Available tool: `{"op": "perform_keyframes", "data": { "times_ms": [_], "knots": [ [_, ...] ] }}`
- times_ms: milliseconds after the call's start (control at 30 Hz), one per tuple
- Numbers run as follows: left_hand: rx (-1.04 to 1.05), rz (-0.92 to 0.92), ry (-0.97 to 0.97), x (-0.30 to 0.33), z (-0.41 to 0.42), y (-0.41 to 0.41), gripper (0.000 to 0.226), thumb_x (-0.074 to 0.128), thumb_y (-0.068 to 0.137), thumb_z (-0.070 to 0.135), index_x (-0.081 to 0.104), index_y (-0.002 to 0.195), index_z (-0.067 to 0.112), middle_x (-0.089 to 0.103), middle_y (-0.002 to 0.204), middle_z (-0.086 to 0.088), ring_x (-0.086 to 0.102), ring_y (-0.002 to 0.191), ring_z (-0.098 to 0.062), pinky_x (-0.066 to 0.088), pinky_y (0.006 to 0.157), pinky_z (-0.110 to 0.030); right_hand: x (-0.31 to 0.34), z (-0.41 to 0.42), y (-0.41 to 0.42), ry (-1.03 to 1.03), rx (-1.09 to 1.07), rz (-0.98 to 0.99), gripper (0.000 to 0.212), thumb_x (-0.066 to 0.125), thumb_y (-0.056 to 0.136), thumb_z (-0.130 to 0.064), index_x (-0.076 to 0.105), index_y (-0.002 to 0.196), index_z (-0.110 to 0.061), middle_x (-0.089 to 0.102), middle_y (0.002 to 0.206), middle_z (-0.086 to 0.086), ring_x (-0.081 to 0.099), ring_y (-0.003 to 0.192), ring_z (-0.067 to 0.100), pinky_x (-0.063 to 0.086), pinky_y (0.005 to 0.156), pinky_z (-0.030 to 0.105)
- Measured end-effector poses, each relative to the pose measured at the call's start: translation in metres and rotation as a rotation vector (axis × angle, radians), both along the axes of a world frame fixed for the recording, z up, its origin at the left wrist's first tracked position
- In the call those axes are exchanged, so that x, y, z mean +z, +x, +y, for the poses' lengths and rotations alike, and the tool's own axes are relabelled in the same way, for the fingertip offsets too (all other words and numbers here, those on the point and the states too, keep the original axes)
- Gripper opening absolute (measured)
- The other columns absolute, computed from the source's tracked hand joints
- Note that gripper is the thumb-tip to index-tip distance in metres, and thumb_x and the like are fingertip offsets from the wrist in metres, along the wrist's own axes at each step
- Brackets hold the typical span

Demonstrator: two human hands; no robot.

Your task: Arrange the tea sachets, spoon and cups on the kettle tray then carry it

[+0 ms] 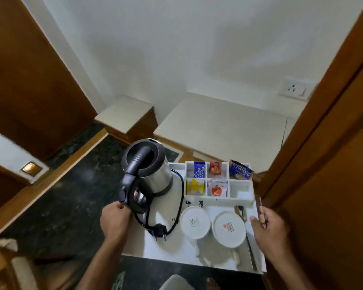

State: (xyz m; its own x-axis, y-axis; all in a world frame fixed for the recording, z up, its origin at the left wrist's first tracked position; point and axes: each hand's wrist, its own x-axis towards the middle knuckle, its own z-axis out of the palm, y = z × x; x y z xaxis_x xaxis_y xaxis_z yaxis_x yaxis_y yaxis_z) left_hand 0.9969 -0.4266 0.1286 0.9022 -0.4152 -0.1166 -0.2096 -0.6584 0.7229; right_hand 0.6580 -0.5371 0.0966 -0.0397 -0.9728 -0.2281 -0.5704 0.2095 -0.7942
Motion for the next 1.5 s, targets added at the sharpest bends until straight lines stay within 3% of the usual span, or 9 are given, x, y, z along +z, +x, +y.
{"op": "perform_keyframes", "data": {
  "times_ms": [200,333,467,633,733,833,1000,1167,1500],
  "knots": [
    [-0.146,0.03,-0.017,-0.014,-0.144,0.069,0.042,0.067,0.071,0.038,0.058,0.054,0.001,0.057,0.054,-0.016,0.049,0.052,-0.028,0.038,0.05,-0.035,-0.005,-0.099,0.052,-0.008,-0.079,-0.019,0.014,0.065,0.087,-0.006,0.067,0.1,-0.009,0.071,0.09,0.005,0.067,0.085,0.026,0.05,0.072,0.029],
    [-0.237,0.039,0.001,-0.028,-0.24,0.108,0.031,0.071,0.08,0.023,0.063,0.056,0.006,0.06,0.054,-0.008,0.054,0.054,-0.024,0.04,0.051,-0.032,-0.01,-0.157,0.082,-0.024,-0.166,0.02,0.009,0.063,0.087,-0.009,0.065,0.083,-0.017,0.067,0.073,-0.008,0.062,0.067,0.008,0.041,0.052,0.02],
    [-0.312,0.033,0.055,-0.035,-0.326,0.132,0.032,0.068,0.083,0.019,0.061,0.053,0.011,0.058,0.054,-0.002,0.052,0.053,-0.019,0.036,0.049,-0.029,-0.023,-0.204,0.105,0.027,-0.263,0.052,0.011,0.064,0.087,-0.014,0.064,0.086,-0.003,0.069,0.078,0.011,0.064,0.075,0.031,0.049,0.067,0.035],
    [-0.388,0.09,0.118,-0.057,-0.405,0.14,0.033,0.064,0.087,0.018,0.063,0.056,0.008,0.061,0.057,-0.006,0.056,0.054,-0.022,0.044,0.051,-0.031,-0.035,-0.252,0.12,0.129,-0.311,0.036,0.009,0.058,0.09,-0.02,0.062,0.082,-0.02,0.067,0.079,-0.005,0.062,0.074,0.016,0.049,0.067,0.034],
    [-0.432,0.101,0.149,-0.075,-0.434,0.135,0.041,0.063,0.088,0.018,0.054,0.048,0.011,0.055,0.051,-0.005,0.048,0.048,-0.019,0.035,0.045,-0.028,-0.045,-0.277,0.123,0.187,-0.352,0.009,0.009,0.054,0.093,-0.019,0.062,0.095,-0.019,0.067,0.09,-0.003,0.064,0.08,0.017,0.051,0.067,0.032],
    [-0.482,0.105,0.202,-0.095,-0.452,0.129,0.035,0.059,0.088,0.017,0.061,0.054,0.008,0.057,0.055,-0.007,0.051,0.052,-0.022,0.037,0.048,-0.028,-0.057,-0.299,0.121,0.226,-0.382,0.037,0.007,0.054,0.094,-0.018,0.057,0.089,-0.02,0.063,0.083,-0.005,0.06,0.071,0.015,0.044,0.059,0.026],
    [-0.53,0.148,0.214,-0.115,-0.469,0.121,0.032,0.056,0.091,0.02,0.065,0.063,0.007,0.061,0.061,-0.009,0.057,0.06,-0.027,0.044,0.056,-0.033,-0.081,-0.317,0.115,0.283,-0.407,0.125,0.014,0.054,0.093,-0.017,0.061,0.103,-0.01,0.067,0.097,0.006,0.062,0.085,0.024,0.047,0.072,0.032],
    [-0.66,0.161,0.223,-0.121,-0.48,0.126,0.032,0.057,0.091,0.02,0.064,0.065,0.003,0.063,0.064,-0.013,0.056,0.062,-0.03,0.046,0.057,-0.036,-0.088,-0.326,0.112,0.198,-0.418,0.181,0.006,0.056,0.091,-0.014,0.062,0.092,-0.013,0.066,0.087,0.003,0.063,0.079,0.021,0.052,0.07,0.034],
    [-0.752,0.2,0.251,-0.098,-0.486,0.13,0.038,0.055,0.097,0.033,0.069,0.081,0.002,0.07,0.086,-0.019,0.064,0.087,-0.037,0.052,0.076,-0.046,-0.07,-0.347,0.101,0.191,-0.458,0.117,0.025,0.045,0.088,-0.003,0.044,0.063,-0.009,0.049,0.063,0.004,0.043,0.057,0.018,0.032,0.05,0.028]
  ]
}}
